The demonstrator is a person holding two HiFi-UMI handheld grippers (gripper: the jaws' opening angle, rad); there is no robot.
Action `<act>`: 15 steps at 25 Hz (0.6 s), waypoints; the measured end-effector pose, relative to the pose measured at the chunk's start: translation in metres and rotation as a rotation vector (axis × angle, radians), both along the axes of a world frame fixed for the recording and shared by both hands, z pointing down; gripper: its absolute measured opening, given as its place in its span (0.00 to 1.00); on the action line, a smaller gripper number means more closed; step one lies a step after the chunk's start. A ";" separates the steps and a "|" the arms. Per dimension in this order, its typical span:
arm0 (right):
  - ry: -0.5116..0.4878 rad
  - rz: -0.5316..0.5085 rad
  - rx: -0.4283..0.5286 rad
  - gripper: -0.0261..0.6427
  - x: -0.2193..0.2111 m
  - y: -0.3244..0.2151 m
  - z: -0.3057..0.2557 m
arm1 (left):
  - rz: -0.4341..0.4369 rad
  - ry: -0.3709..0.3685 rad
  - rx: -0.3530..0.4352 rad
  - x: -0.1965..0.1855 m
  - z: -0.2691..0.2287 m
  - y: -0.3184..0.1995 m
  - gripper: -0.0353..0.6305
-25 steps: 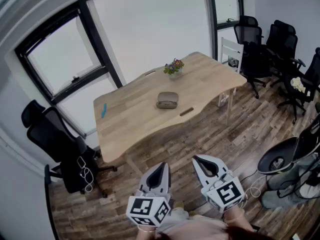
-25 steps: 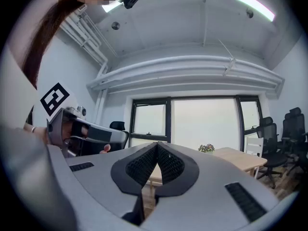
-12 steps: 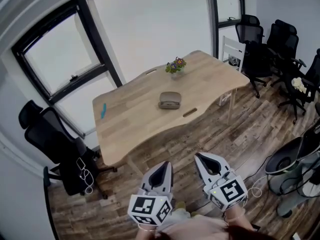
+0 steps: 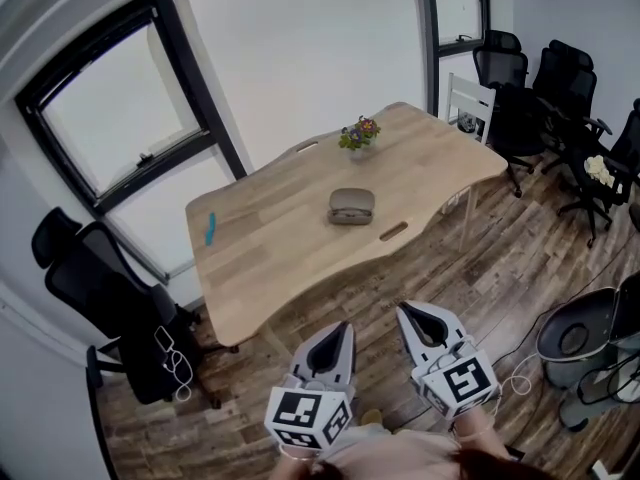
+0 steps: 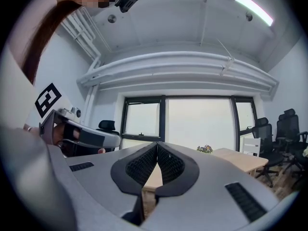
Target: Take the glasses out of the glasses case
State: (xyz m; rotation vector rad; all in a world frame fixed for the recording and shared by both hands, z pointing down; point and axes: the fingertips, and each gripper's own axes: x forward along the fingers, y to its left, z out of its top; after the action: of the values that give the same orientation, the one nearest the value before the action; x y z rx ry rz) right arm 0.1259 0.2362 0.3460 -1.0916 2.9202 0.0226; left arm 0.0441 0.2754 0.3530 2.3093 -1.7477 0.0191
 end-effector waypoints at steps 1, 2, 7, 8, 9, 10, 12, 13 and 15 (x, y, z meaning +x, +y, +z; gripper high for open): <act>-0.001 0.004 0.002 0.04 -0.004 -0.003 -0.001 | 0.005 0.000 0.000 -0.004 0.000 -0.002 0.05; 0.000 0.009 0.003 0.04 -0.009 -0.005 -0.002 | 0.012 0.001 0.001 -0.008 -0.001 -0.004 0.05; 0.020 0.024 0.010 0.04 -0.032 -0.014 -0.002 | 0.060 -0.023 0.014 -0.022 0.000 -0.014 0.05; 0.025 0.028 0.014 0.04 -0.035 -0.016 -0.002 | 0.069 -0.029 0.016 -0.024 0.000 -0.016 0.05; 0.029 0.033 0.016 0.04 -0.037 -0.017 -0.002 | 0.078 -0.032 0.018 -0.025 0.000 -0.019 0.05; 0.032 0.038 0.016 0.04 -0.039 -0.019 -0.003 | 0.086 -0.032 0.019 -0.026 -0.001 -0.021 0.05; 0.032 0.048 0.013 0.04 -0.043 -0.022 -0.003 | 0.100 -0.029 0.023 -0.028 -0.001 -0.023 0.05; 0.032 0.053 0.013 0.04 -0.045 -0.023 -0.002 | 0.104 -0.028 0.024 -0.029 -0.001 -0.024 0.05; 0.032 0.065 0.011 0.04 -0.048 -0.025 -0.001 | 0.106 -0.025 0.022 -0.032 0.000 -0.025 0.05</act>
State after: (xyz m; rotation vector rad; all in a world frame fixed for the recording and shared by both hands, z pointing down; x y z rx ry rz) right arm 0.0781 0.2114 0.3450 -1.1957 2.9074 0.0578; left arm 0.0121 0.2504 0.3528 2.4253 -1.6423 0.0481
